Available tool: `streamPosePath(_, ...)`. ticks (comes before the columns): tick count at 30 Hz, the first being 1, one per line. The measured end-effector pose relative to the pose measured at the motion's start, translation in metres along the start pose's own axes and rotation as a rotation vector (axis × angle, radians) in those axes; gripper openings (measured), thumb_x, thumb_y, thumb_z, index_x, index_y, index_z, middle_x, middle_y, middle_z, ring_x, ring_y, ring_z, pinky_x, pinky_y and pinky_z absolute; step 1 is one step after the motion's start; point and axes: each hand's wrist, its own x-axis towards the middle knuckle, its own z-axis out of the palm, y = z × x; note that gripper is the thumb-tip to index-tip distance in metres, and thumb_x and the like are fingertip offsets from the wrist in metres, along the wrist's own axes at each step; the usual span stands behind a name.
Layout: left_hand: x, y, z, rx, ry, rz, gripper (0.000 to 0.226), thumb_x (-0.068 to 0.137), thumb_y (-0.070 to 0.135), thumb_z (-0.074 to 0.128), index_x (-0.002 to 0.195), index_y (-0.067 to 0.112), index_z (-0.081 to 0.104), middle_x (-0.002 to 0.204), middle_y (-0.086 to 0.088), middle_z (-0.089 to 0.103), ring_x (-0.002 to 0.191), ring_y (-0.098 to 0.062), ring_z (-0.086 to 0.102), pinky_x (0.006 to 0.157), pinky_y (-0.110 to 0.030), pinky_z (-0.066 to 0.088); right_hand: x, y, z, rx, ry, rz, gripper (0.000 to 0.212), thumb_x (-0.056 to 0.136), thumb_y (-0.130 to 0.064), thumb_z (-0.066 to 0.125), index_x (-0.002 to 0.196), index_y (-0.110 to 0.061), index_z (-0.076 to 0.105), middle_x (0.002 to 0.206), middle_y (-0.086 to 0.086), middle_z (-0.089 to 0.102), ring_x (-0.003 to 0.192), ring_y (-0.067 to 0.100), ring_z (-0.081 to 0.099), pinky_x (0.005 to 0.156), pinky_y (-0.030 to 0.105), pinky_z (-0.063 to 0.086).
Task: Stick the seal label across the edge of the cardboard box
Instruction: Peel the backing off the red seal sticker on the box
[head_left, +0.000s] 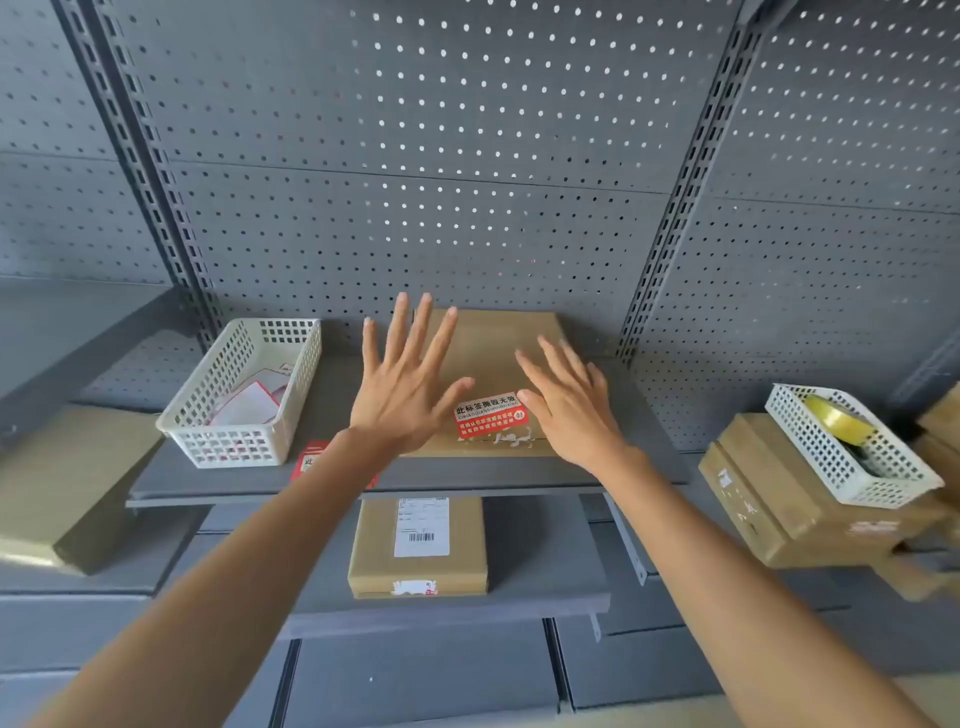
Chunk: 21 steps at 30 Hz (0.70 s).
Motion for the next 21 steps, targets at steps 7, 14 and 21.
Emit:
streamPosePath(7,-0.024,0.009,0.026,-0.131,0.141,0.135,0.039,0.099,0.045,0.049,0.122,0.019,0.065,0.124,-0.001,0.063,0.115,-0.03,0.057,0.098,-0.048,0.037,0.0,0.0,0.004,0.267,0.077,0.039,0.028,0.1,-0.035,0.056,0.122,-0.027,0.071,0.119,-0.005,0.06,0.117,0.023,0.045,0.097,0.04,0.032)
streamPosePath(14,-0.034,0.012,0.04,-0.209,0.221,0.114,0.028,0.1,0.037,0.053,0.107,0.02,0.073,0.117,0.001,0.067,0.105,-0.027,0.06,0.09,-0.045,0.042,0.005,-0.005,0.001,0.315,0.074,0.072,0.023,0.096,-0.033,0.063,0.115,-0.028,0.075,0.112,-0.007,0.064,0.115,0.021,0.047,0.091,0.037,0.032)
streamPosePath(21,-0.037,0.017,0.046,-0.258,0.287,0.082,0.017,0.097,0.029,0.063,0.109,0.023,0.073,0.114,0.002,0.066,0.104,-0.027,0.058,0.092,-0.045,0.042,0.004,-0.007,0.007,0.391,0.153,0.073,0.016,0.089,-0.026,0.071,0.104,-0.029,0.078,0.1,-0.009,0.064,0.104,0.02,0.057,0.095,0.045,0.048)
